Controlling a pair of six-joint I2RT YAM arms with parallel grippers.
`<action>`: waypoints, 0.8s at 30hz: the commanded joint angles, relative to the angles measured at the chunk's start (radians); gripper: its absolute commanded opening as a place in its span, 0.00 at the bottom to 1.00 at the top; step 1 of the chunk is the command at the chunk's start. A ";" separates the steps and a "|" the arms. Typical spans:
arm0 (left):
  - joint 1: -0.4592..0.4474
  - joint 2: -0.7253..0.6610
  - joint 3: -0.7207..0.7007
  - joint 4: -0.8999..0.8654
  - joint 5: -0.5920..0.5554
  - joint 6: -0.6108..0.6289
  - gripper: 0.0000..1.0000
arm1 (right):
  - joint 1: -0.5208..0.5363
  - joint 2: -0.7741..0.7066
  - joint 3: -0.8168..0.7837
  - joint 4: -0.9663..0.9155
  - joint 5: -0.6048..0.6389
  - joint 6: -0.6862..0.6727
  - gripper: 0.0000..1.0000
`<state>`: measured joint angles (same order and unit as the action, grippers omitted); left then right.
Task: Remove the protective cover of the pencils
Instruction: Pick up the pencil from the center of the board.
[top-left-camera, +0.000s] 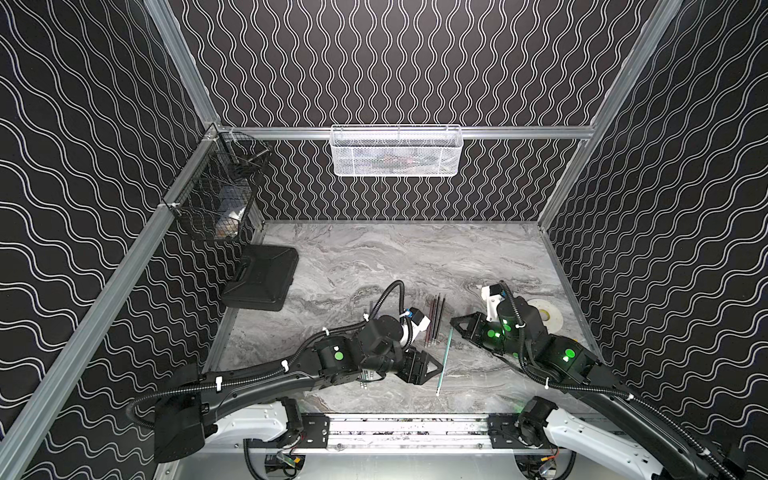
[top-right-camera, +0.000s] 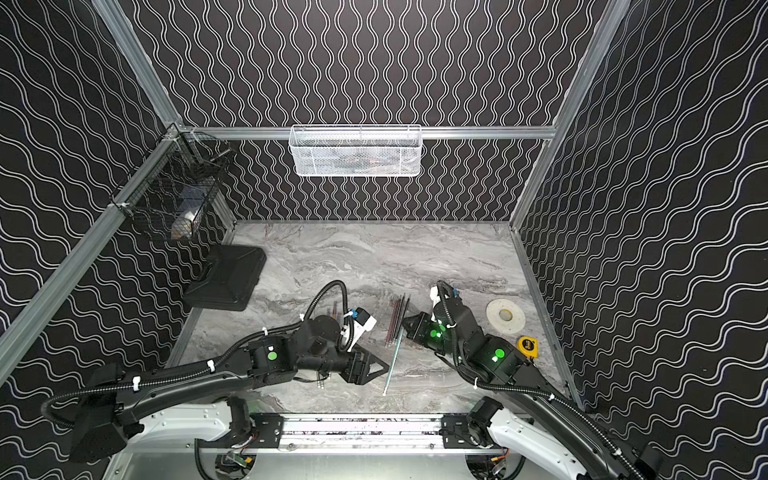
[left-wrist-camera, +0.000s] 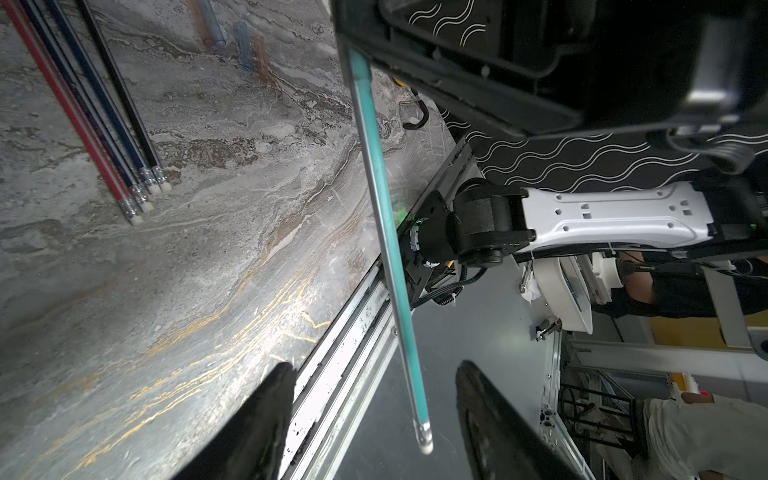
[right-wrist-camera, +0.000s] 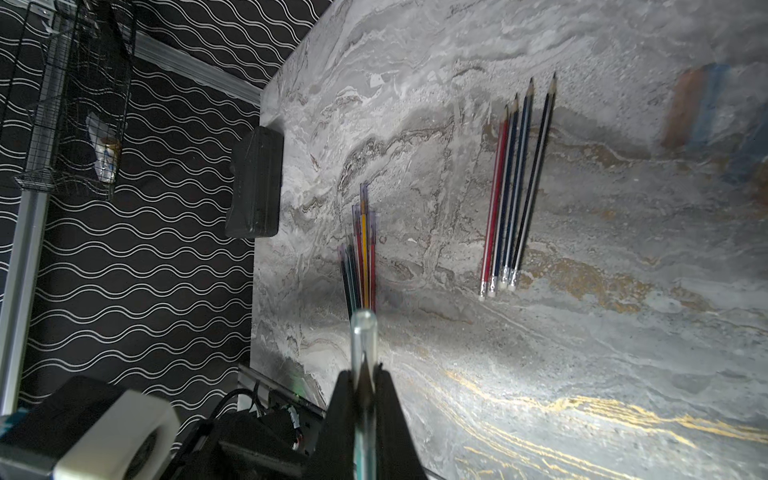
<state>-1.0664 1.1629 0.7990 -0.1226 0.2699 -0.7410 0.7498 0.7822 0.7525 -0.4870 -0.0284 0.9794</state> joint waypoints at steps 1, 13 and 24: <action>-0.003 0.012 0.011 0.048 -0.011 -0.011 0.65 | 0.000 0.009 -0.006 0.069 -0.038 0.044 0.04; -0.008 0.030 -0.009 0.093 0.009 -0.033 0.62 | 0.000 0.005 -0.027 0.113 -0.009 0.089 0.03; -0.011 0.040 -0.012 0.100 0.027 -0.035 0.48 | 0.004 -0.007 -0.038 0.135 0.030 0.099 0.02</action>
<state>-1.0760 1.1995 0.7868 -0.0605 0.2882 -0.7635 0.7517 0.7792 0.7170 -0.3927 -0.0261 1.0603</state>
